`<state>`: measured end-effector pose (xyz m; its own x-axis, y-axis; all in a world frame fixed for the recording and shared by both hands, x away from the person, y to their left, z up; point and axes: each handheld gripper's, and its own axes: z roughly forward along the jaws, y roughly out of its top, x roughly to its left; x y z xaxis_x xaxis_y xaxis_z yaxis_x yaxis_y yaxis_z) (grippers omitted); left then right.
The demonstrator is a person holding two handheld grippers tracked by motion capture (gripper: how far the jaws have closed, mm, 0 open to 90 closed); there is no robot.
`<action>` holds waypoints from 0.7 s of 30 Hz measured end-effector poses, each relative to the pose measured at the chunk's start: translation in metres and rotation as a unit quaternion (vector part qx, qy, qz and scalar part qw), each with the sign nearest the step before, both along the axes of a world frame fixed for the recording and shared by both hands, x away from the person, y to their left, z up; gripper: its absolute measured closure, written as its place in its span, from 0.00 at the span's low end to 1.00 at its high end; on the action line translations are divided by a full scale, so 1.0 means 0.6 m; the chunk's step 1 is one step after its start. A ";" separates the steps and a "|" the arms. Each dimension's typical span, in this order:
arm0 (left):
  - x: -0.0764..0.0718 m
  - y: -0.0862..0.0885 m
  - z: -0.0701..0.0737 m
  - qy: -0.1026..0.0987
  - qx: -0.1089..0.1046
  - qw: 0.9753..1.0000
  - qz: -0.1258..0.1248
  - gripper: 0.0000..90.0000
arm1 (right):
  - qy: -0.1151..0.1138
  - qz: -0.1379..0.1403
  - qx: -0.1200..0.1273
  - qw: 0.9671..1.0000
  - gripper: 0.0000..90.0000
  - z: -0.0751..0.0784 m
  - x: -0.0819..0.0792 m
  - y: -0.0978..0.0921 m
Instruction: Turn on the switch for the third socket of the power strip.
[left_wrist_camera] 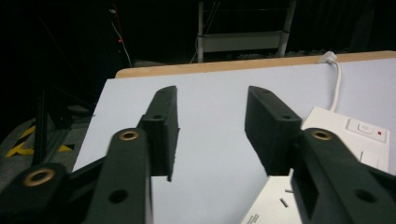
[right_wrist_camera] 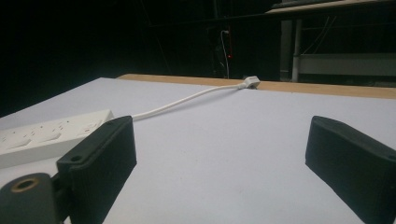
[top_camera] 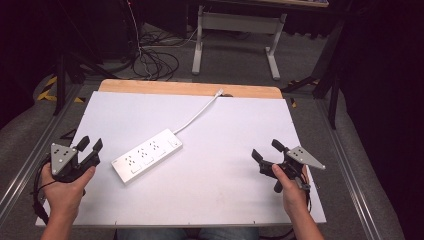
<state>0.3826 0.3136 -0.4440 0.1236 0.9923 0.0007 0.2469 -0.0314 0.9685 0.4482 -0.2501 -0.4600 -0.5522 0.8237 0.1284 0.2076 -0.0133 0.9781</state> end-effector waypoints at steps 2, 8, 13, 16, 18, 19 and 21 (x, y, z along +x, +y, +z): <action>0.000 0.001 0.000 0.001 -0.001 1.000 0.001 0.51 | 0.000 0.000 0.000 1.000 0.10 0.000 0.000 0.000; 0.000 0.003 0.001 -0.006 -0.007 1.000 0.007 0.37 | 0.000 0.001 -0.001 1.000 0.10 0.000 0.001 0.000; 0.000 0.003 0.001 -0.001 -0.007 1.000 0.014 0.20 | 0.001 0.001 -0.001 1.000 0.10 0.000 0.001 0.000; 0.000 0.003 0.001 -0.002 -0.007 1.000 0.011 0.19 | 0.001 0.000 -0.001 1.000 0.10 0.000 0.000 -0.001; -0.001 0.003 0.001 -0.003 -0.008 1.000 0.008 0.18 | 0.001 0.000 -0.001 1.000 0.10 0.000 0.000 0.000; -0.001 0.004 0.001 -0.002 -0.007 1.000 0.007 0.18 | 0.001 0.000 -0.001 1.000 0.10 0.000 0.000 -0.001; 0.000 0.004 0.001 -0.001 -0.007 1.000 0.006 0.17 | 0.001 0.000 -0.001 1.000 0.10 0.000 0.000 -0.001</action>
<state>0.3825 0.3158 -0.4435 0.1107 0.9938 -0.0133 0.2460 -0.0145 0.9692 0.4485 -0.2505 -0.4601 -0.5523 0.8238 0.1281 0.2098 -0.0114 0.9777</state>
